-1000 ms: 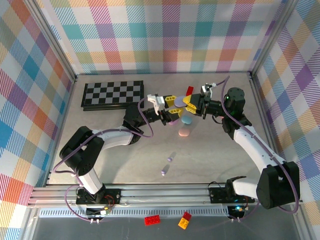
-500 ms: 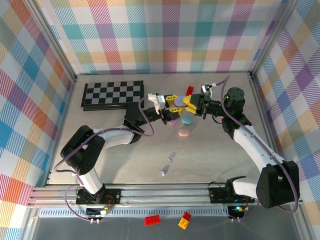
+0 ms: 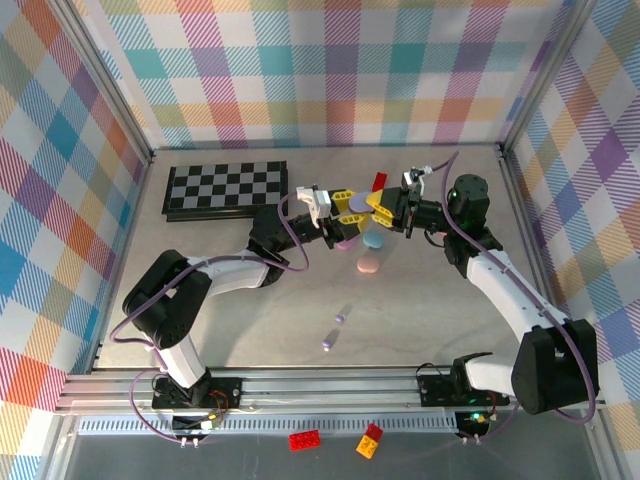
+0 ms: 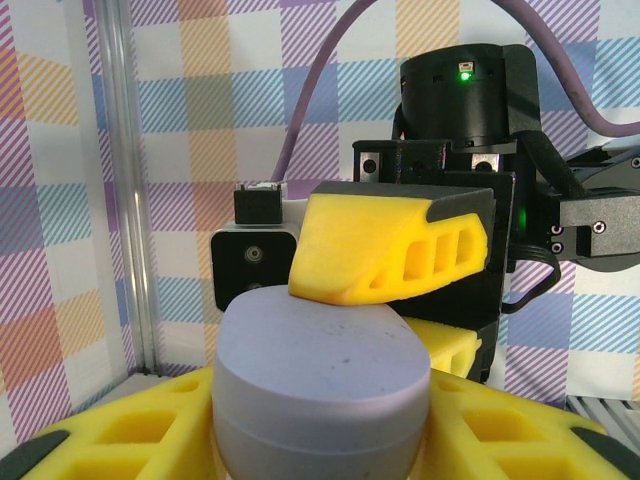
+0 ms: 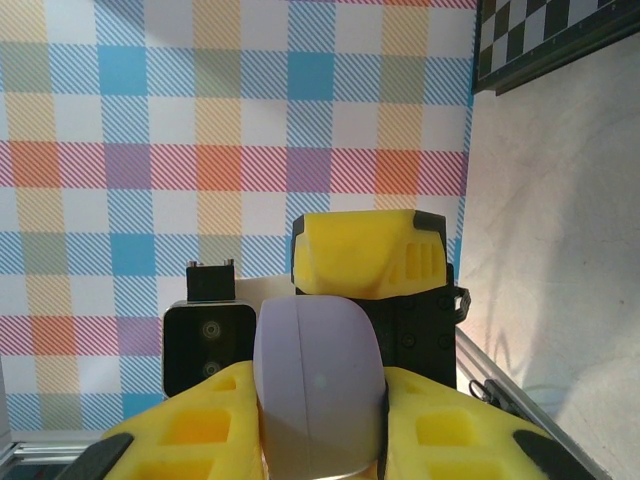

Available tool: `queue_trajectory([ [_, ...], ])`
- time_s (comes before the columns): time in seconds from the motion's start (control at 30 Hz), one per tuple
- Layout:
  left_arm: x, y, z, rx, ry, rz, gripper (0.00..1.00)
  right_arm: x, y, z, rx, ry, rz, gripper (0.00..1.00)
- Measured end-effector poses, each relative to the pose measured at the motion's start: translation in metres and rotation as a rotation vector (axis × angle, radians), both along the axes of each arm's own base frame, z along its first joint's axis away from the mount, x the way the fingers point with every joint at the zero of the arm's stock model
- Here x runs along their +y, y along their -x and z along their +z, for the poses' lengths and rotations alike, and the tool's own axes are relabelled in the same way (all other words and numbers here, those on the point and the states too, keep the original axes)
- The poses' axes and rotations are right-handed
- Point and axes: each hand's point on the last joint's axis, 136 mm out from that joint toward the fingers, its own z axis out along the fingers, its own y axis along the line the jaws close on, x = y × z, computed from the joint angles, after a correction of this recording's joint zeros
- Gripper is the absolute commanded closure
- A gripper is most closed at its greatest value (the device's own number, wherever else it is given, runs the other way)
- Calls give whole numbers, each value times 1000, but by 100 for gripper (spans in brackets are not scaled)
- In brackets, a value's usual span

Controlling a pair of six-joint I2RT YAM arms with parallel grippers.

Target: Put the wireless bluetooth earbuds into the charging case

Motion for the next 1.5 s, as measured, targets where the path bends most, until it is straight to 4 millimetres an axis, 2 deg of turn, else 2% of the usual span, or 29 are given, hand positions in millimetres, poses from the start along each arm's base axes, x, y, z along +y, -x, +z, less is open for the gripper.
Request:
queue_trajectory([
  [0.1, 0, -1, -1, 4, 0, -1, 62, 0, 0, 0, 6, -1, -1, 94],
  [0.17, 0, -1, 0, 3, 0, 0, 72, -1, -1, 0, 7, -2, -6, 91],
  [0.2, -1, -2, 0, 5, 1, -1, 74, -1, -2, 0, 6, -3, -7, 89],
  [0.23, -1, -2, 0, 4, 1, -1, 74, -1, -2, 0, 6, -2, -8, 86],
  [0.37, -1, -1, 0, 3, 0, -5, 74, -2, -2, 0, 8, -1, -10, 59],
  [0.43, -3, 1, -2, 7, -9, -21, 73, -2, -3, -2, -4, 7, -16, 49],
  [0.53, -4, 4, -6, 25, -26, -45, 73, -5, -5, -7, -26, 34, -30, 40],
  [0.67, -3, 9, -8, 69, -58, -80, 73, -20, -6, -15, -76, 125, -78, 30],
  [0.8, 3, 21, 0, 98, -75, -131, 73, -33, -7, -2, -244, 283, -127, 20],
  [0.9, 6, 31, 4, 121, -93, -184, 73, -38, 6, 14, -444, 400, -123, 17],
  [0.97, 7, 38, 5, 144, -107, -223, 73, -35, 21, 20, -584, 469, -90, 17],
  [1.13, 7, 51, 0, 212, -137, -309, 73, -18, 63, 24, -927, 575, 40, 16],
  [1.23, 7, 56, -1, 242, -144, -344, 73, -10, 77, 23, -1094, 633, 94, 16],
  [1.33, 8, 60, 0, 268, -142, -374, 73, -8, 73, 15, -1173, 707, 111, 17],
  [1.5, 9, 66, 7, 286, -122, -412, 73, -13, 56, -1, -1174, 821, 92, 19],
])
